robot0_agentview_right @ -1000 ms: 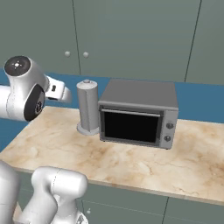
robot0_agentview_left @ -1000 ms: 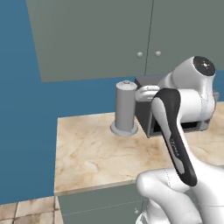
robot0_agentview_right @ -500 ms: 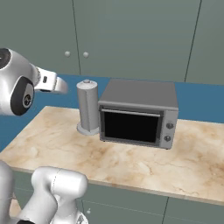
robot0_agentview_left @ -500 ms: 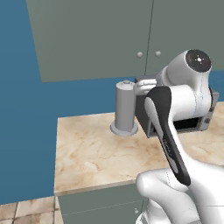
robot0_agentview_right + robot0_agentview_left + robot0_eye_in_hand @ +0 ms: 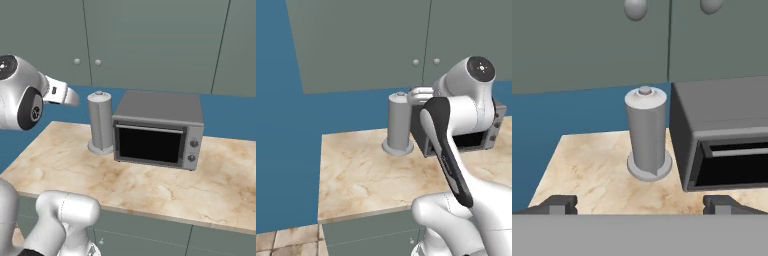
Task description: Move the bowls from the cabinet to the plates on the dining table.
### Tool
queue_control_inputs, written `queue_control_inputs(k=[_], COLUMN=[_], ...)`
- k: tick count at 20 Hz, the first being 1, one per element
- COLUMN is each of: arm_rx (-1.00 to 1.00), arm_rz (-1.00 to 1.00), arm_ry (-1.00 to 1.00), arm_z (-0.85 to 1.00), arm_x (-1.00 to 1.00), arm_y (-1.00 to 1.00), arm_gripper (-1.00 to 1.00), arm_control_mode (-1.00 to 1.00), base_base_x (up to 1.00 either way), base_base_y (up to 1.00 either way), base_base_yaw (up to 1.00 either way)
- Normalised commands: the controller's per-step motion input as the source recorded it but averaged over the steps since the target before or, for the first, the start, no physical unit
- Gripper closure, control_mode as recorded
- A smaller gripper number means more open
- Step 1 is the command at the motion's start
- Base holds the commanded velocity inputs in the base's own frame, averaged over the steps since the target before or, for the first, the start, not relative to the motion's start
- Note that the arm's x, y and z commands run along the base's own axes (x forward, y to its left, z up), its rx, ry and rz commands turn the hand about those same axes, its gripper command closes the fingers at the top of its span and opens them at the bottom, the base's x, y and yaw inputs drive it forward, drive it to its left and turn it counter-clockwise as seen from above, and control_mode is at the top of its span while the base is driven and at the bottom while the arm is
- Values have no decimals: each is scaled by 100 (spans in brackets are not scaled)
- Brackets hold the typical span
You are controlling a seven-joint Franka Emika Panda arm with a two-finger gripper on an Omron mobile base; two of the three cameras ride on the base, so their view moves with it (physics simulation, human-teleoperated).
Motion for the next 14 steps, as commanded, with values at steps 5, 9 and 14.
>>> queue_control_inputs(k=[5, 9, 14], arm_rx=[0, -2, 0], arm_rz=[-4, 0, 0], arm_ry=[0, 0, -4], arm_z=[12, 24, 47], arm_x=[11, 0, 0], arm_y=[0, 0, 0], arm_gripper=[-100, -100, -100], arm_control_mode=[-100, -100, -100], base_base_x=[0, 0, 0], base_base_y=[0, 0, 0], base_base_yaw=[0, 0, 0])
